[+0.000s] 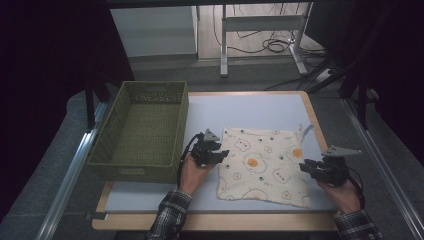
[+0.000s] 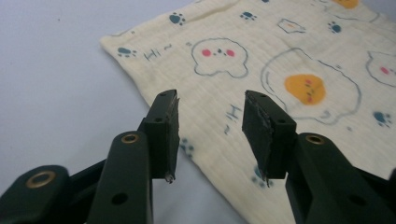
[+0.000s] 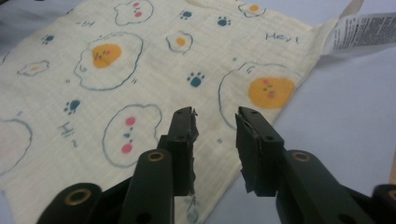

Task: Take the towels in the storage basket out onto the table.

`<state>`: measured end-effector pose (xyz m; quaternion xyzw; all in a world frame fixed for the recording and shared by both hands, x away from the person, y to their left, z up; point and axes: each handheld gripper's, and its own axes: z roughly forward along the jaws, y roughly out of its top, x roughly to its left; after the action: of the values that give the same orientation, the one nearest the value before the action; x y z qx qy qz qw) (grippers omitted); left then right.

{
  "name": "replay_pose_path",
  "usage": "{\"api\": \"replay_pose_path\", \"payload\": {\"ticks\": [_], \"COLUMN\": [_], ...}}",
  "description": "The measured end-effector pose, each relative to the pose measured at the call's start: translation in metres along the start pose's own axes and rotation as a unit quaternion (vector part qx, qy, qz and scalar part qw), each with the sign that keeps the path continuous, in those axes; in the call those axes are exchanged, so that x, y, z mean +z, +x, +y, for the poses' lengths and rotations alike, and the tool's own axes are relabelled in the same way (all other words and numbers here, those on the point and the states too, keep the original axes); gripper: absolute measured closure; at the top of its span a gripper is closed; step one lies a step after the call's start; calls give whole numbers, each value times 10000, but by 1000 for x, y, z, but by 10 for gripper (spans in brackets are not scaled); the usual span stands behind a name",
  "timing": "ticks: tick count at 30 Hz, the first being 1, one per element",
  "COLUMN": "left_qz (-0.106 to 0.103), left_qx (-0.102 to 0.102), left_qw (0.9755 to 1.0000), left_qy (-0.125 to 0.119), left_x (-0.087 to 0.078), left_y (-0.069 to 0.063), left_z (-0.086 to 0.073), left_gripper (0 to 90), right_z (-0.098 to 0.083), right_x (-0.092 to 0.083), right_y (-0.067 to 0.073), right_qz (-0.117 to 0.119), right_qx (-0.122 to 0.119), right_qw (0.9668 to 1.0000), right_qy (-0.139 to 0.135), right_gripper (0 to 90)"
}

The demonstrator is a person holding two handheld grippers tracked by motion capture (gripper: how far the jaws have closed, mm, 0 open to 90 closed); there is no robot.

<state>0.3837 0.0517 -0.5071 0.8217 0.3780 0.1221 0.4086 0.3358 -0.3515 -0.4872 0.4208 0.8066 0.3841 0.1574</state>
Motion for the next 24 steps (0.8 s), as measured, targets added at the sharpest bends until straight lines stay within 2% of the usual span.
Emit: {"api": "replay_pose_path", "payload": {"ticks": [8, 15, 18, 24], "left_qz": [104, 235, 292, 327], "left_qx": [-15, -37, -83, -209], "left_qw": [9999, 9997, 9995, 9992], "left_qy": [26, 56, 77, 42], "left_x": [20, 35, 40, 49], "left_y": [12, 25, 34, 47], "left_z": [18, 25, 27, 31], "left_gripper": [615, 660, 668, 670], "right_z": [17, 31, 36, 51], "right_x": [17, 37, 43, 58], "right_y": [-16, -39, -46, -55], "right_qz": [-60, -286, -364, -550], "right_qx": [14, 100, 141, 70], "right_qw": [10000, 9995, 9992, 9985], "right_qy": [7, -20, -65, -50], "right_gripper": [744, 763, 767, 769]}}
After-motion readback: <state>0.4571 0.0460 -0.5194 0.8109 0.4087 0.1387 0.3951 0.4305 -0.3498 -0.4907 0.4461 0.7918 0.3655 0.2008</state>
